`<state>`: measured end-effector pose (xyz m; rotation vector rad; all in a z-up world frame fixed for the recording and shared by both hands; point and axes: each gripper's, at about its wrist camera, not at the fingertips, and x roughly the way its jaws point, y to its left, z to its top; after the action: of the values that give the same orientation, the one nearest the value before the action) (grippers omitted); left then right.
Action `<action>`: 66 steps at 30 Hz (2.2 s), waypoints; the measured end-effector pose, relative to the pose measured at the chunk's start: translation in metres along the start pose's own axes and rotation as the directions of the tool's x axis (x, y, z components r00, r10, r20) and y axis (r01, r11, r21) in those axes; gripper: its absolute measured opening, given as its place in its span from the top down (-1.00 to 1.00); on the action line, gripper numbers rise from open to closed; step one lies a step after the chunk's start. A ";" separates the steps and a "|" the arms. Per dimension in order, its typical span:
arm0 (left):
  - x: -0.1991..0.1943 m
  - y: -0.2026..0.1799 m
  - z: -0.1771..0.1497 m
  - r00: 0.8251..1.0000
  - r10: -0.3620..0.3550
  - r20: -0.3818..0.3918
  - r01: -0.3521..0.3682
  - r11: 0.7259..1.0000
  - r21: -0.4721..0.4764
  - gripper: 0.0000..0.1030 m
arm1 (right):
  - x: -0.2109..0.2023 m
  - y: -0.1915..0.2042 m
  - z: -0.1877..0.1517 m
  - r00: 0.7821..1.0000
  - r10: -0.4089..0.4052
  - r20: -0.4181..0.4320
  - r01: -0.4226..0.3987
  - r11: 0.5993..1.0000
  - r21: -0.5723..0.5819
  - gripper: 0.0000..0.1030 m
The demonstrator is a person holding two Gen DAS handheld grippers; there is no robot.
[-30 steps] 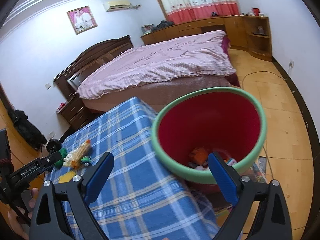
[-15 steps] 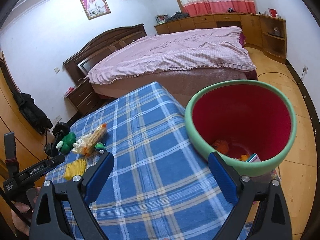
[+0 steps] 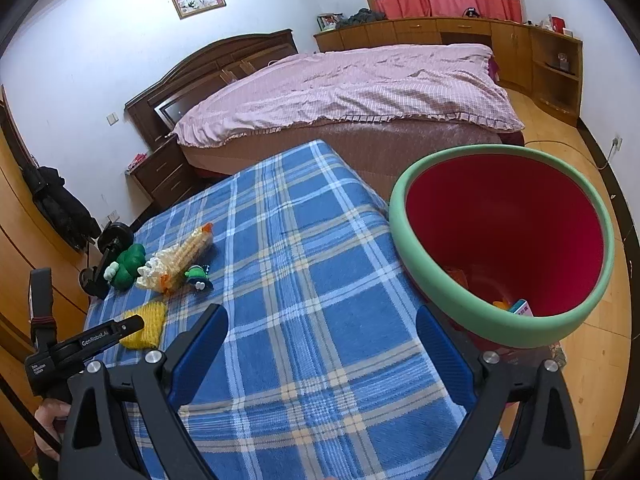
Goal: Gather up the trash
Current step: 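Grasp the yellow foam fruit net with the left tool, then grasp the green toy figure with the right tool while the left tool holds the yellow net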
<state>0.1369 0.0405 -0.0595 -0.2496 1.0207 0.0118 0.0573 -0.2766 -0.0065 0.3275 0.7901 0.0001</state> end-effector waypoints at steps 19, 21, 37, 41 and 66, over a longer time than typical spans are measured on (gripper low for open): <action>-0.008 -0.006 -0.001 0.996 -0.073 0.045 0.072 0.997 0.024 0.78 | 0.039 0.041 0.005 0.997 0.026 -0.072 -0.033 0.995 -0.095 -0.88; -0.010 -0.005 -0.001 0.994 -0.103 0.042 0.103 0.995 0.016 0.78 | 0.045 0.049 0.007 0.996 0.033 -0.082 -0.042 0.993 -0.111 -0.88; -0.040 0.031 0.016 0.981 -0.095 0.170 0.108 0.992 -0.067 0.79 | 0.104 0.112 0.007 0.982 0.093 -0.163 -0.128 0.966 -0.224 -0.47; -0.035 0.039 0.016 0.982 -0.101 0.159 0.115 0.990 -0.084 0.79 | 0.122 0.123 0.008 0.979 0.086 -0.186 -0.132 0.958 -0.254 -0.32; -0.043 0.032 0.003 0.979 -0.133 0.156 0.147 0.986 -0.084 0.79 | 0.098 0.111 -0.004 0.976 0.120 -0.180 -0.167 0.947 -0.275 0.38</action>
<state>0.1132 0.0769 -0.0278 -0.4015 0.8524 -0.0481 0.1378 -0.1582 -0.0453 0.1071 0.9116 0.2806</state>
